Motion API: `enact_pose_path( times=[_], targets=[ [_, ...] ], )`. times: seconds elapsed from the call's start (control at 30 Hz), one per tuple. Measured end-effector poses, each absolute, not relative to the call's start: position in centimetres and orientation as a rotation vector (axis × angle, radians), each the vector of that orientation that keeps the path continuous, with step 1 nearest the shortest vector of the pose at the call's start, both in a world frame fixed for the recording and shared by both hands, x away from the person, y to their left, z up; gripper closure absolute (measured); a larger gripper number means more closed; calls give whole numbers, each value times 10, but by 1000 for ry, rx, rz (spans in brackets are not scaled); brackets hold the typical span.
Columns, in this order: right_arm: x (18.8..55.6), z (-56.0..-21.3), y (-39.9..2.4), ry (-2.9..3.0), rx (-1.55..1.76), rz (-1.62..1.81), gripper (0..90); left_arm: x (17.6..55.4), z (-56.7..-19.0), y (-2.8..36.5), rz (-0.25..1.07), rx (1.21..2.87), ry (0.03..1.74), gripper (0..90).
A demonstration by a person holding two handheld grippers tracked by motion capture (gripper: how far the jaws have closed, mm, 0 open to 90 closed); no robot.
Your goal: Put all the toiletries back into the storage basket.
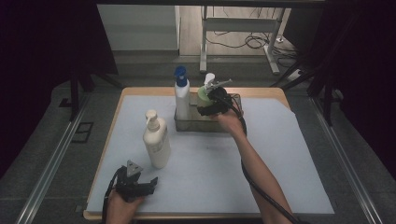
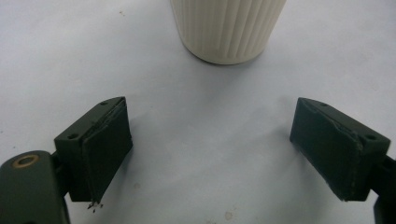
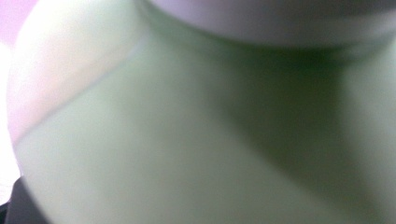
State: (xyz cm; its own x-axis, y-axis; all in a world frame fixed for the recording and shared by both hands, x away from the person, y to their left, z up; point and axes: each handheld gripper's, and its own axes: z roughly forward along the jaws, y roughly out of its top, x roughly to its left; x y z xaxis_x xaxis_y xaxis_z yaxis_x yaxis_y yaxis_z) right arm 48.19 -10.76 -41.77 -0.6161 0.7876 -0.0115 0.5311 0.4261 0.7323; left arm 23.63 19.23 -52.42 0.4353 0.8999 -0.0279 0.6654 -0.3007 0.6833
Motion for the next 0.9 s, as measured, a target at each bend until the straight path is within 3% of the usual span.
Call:
enact_pose_path(
  times=[0.9],
  targets=[
    [469,-424,-122,2311,1134,1070,131,236,-524,192,486,2066,1311,123]
  ],
)
